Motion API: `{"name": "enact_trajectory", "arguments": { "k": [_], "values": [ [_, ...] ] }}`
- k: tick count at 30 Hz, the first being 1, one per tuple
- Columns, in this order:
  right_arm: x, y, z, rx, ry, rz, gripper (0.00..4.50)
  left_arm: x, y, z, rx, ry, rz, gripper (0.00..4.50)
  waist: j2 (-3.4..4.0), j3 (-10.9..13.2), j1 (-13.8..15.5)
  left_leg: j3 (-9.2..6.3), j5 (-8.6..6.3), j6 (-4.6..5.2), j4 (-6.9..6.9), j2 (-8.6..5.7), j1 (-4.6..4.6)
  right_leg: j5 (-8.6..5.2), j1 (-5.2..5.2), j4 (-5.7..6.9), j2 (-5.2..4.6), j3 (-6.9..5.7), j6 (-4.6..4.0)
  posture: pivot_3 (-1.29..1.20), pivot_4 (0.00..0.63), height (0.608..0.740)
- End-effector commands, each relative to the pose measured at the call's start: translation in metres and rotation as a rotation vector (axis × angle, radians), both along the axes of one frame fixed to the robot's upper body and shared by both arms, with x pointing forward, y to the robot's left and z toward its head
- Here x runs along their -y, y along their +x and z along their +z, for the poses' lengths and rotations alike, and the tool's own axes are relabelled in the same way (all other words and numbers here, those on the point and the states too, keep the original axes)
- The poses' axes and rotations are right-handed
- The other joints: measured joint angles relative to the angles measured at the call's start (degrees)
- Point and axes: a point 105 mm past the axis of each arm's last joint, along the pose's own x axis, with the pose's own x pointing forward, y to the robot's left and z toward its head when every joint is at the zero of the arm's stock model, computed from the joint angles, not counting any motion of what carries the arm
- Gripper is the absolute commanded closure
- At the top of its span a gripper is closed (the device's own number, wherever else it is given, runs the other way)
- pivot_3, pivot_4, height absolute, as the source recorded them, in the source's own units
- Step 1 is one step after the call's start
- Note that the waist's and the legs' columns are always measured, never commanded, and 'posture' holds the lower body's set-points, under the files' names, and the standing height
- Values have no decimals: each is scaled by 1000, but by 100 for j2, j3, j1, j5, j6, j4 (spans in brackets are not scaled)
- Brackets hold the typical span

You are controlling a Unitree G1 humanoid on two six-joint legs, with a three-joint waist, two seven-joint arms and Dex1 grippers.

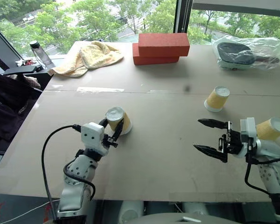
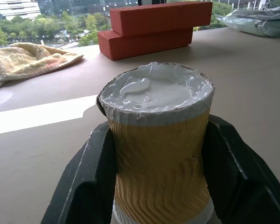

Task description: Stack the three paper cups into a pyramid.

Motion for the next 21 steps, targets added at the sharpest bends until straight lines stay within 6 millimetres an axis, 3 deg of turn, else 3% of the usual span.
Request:
{"name": "enact_trajectory", "arguments": {
  "k": [1, 5, 9, 14, 15, 21],
  "values": [
    [10, 2, 12, 70, -14, -40, 0, 48, -5, -5, -20, 44, -271, 2540, 0, 0, -9, 4, 0, 0, 0, 0, 1, 0, 0, 1, 1, 2, 0, 0, 150, 730],
    [12, 2, 12, 73, -15, -59, 0, 81, -5, -13, -45, 95, -451, 2540, 1, -1, -16, 11, 1, -2, 1, 2, 1, -1, -13, 13, 19, 8, 1, 0, 150, 730],
    [15, 2, 13, 78, -10, -93, 0, 94, -5, -17, -50, 111, -533, 2540, 3, -2, -11, 9, 1, -2, 1, 7, 4, -1, -16, 22, 35, 11, 0, 0, 150, 730],
    [16, 2, 12, 69, 14, -127, 0, 90, -6, -11, -26, 102, -576, 249, 2, -2, -11, 13, 1, -2, 2, 10, 4, -1, -17, 23, 35, 17, 0, 0, 150, 730],
    [17, 2, 13, 66, 22, -134, 0, 90, -6, -9, -17, 107, -580, 20, 2, -2, -11, 13, 1, -2, 4, 11, 1, -1, -20, 23, 35, 17, 0, 0, 150, 730],
    [27, 27, 18, 47, 89, -338, 0, 80, -18, 51, 97, -18, -620, 20, 5, -3, -15, 10, 2, -3, 10, 18, -11, -1, -31, 32, 33, 18, 0, 0, 150, 730]
  ]
}}
